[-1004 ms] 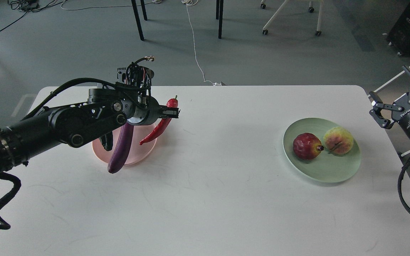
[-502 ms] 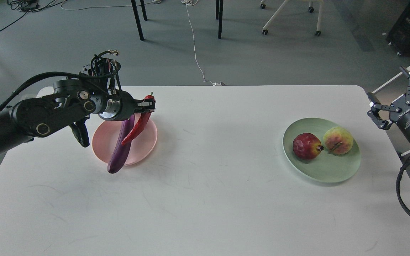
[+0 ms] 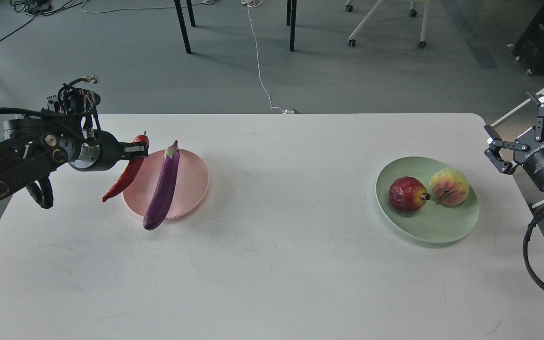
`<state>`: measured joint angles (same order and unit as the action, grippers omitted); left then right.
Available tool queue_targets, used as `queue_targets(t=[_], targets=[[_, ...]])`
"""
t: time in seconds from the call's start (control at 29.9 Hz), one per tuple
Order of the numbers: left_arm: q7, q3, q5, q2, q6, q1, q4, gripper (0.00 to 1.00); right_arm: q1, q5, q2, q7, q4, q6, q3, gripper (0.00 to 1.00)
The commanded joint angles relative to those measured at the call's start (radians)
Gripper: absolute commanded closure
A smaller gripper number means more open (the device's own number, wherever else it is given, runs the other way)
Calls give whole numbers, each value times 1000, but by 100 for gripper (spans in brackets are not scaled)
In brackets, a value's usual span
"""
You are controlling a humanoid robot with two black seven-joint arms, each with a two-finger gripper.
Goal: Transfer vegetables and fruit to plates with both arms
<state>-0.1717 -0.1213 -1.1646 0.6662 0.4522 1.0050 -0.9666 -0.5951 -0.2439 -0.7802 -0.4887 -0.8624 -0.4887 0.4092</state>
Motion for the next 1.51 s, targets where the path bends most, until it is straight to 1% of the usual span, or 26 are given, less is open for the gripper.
queue_targets(t=[0.0,0.03,0.07,0.1,0.13,0.17,0.2,0.3,0.37,0.4,0.47,0.54,0.57,0.6,0.67,0.74,0.87,0.97,1.0,1.04,1.07,1.1,1.14,1.24,1.3,1.47], targets=[[1,-3,0,-7,-13,-19,-1,72,0,1,-4,0,0,0,0,5],[1,-4,0,-10,-21,-19,-1,69,0,0,-4,0,0,0,0,5],[1,-6,2,-11,-29,-19,-1,63,0,0,-4,0,0,0,0,5],[3,-9,6,-13,-33,-19,-1,52,0,0,-4,0,0,0,0,5],[3,-11,8,-11,-33,-19,-1,32,0,0,-4,0,0,0,0,5],[5,-11,9,-8,-30,-19,-1,7,0,0,-4,0,0,0,0,5],[9,-14,14,-4,-26,-17,-1,1,0,0,-4,0,0,0,0,5],[18,-17,19,1,-17,-14,-1,0,1,0,-4,0,0,0,0,5],[40,-18,19,10,-17,-6,2,0,3,0,-5,0,0,0,0,5],[61,-26,20,16,-17,-2,8,0,1,0,-7,0,0,0,0,5],[124,-72,37,13,-18,29,35,0,-3,2,-7,0,-1,0,0,4],[214,-180,119,1,-20,38,46,0,-17,2,-4,0,-1,0,2,3],[253,-232,169,-10,-23,38,46,0,-26,2,-2,0,-1,0,2,3],[302,-297,245,-29,-27,35,48,0,-46,2,-1,0,-1,0,2,3],[362,-360,369,-54,-30,24,46,0,-87,14,2,0,-4,0,2,1],[397,-388,481,-72,-32,6,46,0,-129,50,5,0,-18,0,2,1],[402,-391,678,-85,-52,-40,36,0,-181,113,48,0,-62,0,0,1],[413,-396,805,-123,-122,-103,36,0,-206,121,76,0,-78,8,0,1],[426,-400,824,-141,-139,-126,36,0,-209,121,91,0,-78,24,-1,1],[449,-420,829,-157,-144,-155,36,0,-209,121,102,0,-75,38,-1,1],[481,-458,827,-175,-142,-198,36,0,-207,121,114,0,-72,42,-1,1],[504,-500,826,-192,-139,-244,36,0,-204,121,117,0,-69,42,0,1],[518,-542,815,-218,-138,-294,36,0,-201,121,116,0,-66,42,0,1],[518,-633,735,-272,-138,-385,36,0,-184,121,117,0,-64,42,0,1],[518,-669,686,-284,-135,-439,36,0,-157,121,117,0,-66,42,11,1],[515,-741,675,-321,-106,-505,36,0,-126,121,110,0,-69,38,17,1]])
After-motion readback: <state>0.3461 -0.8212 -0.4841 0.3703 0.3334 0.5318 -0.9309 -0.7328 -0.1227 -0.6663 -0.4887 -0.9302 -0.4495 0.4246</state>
